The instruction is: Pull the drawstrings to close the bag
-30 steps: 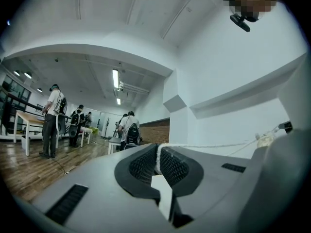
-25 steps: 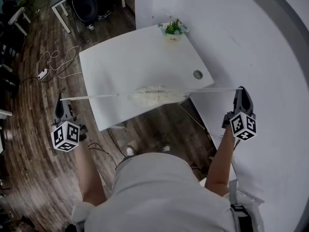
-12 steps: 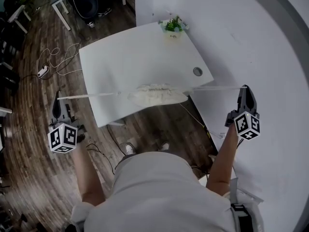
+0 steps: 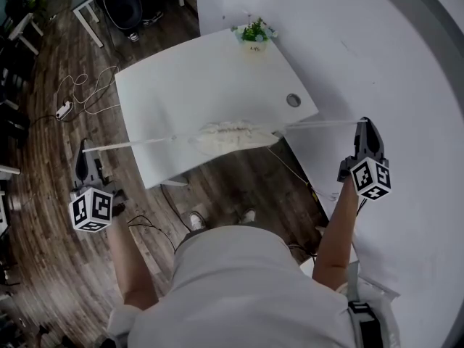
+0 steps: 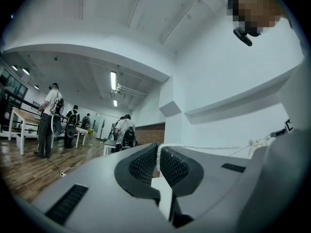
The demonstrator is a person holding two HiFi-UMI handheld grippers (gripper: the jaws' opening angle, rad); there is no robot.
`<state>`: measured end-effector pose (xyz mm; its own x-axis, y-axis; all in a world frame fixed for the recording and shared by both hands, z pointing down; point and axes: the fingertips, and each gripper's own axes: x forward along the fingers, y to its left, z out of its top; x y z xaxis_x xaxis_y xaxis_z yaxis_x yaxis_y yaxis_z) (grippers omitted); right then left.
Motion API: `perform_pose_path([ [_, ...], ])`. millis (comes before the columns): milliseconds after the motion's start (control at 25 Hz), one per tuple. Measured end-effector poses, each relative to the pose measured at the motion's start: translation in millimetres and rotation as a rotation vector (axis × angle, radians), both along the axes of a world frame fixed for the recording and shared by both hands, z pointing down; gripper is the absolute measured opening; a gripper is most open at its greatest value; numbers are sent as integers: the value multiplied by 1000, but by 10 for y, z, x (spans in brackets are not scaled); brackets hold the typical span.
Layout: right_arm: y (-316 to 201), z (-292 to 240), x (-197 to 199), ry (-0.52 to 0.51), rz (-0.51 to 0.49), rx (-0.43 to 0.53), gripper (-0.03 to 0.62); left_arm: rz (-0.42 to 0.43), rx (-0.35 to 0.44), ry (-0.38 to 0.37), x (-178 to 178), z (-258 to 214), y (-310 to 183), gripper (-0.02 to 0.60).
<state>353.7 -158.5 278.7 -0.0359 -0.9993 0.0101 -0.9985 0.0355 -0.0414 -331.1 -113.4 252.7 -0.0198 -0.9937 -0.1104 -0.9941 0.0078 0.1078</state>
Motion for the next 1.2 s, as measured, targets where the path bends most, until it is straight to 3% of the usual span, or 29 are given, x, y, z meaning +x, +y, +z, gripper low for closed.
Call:
perform_pose_path([
  [640,-171,-75,20,-102,-15,60,40,30,17,-6,308,-352,26,18],
  [880,-263,-233,-268,-167,-75,94,40,35,-5,19,383,-266,-17,18],
  [1200,-308,-356,-686,-173,-177,106,40,68,6,91,745,-149,-19,17],
])
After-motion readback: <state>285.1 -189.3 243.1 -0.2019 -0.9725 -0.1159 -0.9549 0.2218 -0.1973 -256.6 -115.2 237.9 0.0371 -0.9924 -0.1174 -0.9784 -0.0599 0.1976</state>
